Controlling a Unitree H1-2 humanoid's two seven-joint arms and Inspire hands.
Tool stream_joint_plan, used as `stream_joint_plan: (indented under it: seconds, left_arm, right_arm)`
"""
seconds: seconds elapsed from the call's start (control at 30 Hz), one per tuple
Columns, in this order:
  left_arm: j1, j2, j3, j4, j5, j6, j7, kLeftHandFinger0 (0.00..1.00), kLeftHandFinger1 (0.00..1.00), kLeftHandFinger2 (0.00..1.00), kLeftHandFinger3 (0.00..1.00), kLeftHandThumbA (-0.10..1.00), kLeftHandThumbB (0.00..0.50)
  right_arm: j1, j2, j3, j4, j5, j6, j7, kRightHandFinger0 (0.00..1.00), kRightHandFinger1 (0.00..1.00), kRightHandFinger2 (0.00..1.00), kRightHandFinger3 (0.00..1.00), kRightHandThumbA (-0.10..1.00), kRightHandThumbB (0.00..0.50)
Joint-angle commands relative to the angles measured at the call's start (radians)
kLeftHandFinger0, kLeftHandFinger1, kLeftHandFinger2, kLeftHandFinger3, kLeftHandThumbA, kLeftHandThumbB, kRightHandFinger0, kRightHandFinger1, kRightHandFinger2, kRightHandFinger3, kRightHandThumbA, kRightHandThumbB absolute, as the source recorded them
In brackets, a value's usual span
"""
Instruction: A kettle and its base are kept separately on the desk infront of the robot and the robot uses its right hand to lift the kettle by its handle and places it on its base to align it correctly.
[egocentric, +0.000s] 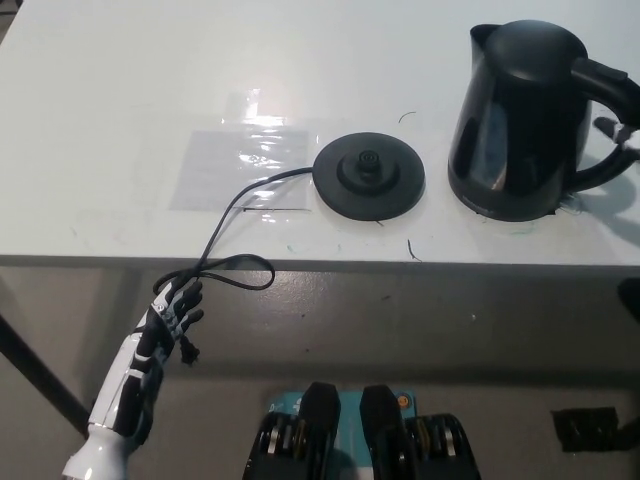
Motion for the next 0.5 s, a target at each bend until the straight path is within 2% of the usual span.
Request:
stream_joint_plan:
  seconds: [0.0, 0.13, 0.17, 0.2, 0.27, 0.47]
  left_arm:
    - [-0.010, 0.009, -0.002, -0.015, 0.003, -0.026, -0.012, 1.00, 1.00, 1.00, 1.00, 1.00, 0.124]
    - [-0.011, 0.010, 0.000, -0.010, 0.005, -0.036, -0.012, 1.00, 1.00, 1.00, 1.00, 1.00, 0.132]
    - [-0.012, 0.010, -0.001, -0.013, 0.003, -0.028, -0.013, 1.00, 1.00, 1.00, 1.00, 1.00, 0.139]
    - [-0.013, 0.010, -0.001, -0.014, 0.004, -0.026, -0.012, 1.00, 1.00, 1.00, 1.00, 1.00, 0.146]
    - [-0.011, 0.009, -0.001, -0.021, 0.004, -0.016, -0.010, 1.00, 1.00, 1.00, 1.00, 1.00, 0.152]
    - [-0.016, 0.010, 0.000, -0.013, -0.002, -0.026, -0.014, 1.00, 1.00, 1.00, 1.00, 1.00, 0.145]
  right_arm:
    - [-0.062, -0.004, 0.015, 0.028, 0.006, -0.022, 0.043, 1.00, 1.00, 1.00, 1.00, 0.96, 0.348]
    - [-0.066, -0.003, 0.026, 0.063, -0.002, -0.019, 0.044, 1.00, 1.00, 1.00, 1.00, 0.96, 0.376]
    - [-0.067, -0.002, 0.025, 0.079, 0.003, -0.026, 0.049, 1.00, 1.00, 1.00, 1.00, 0.96, 0.365]
    - [-0.069, -0.003, 0.024, 0.086, 0.002, -0.025, 0.047, 1.00, 1.00, 1.00, 1.00, 0.96, 0.373]
    - [-0.073, -0.004, 0.026, 0.107, -0.001, -0.030, 0.047, 1.00, 1.00, 1.00, 1.00, 0.99, 0.385]
    - [-0.092, -0.002, 0.002, 0.165, 0.027, -0.046, 0.056, 1.00, 1.00, 1.00, 1.00, 0.99, 0.398]
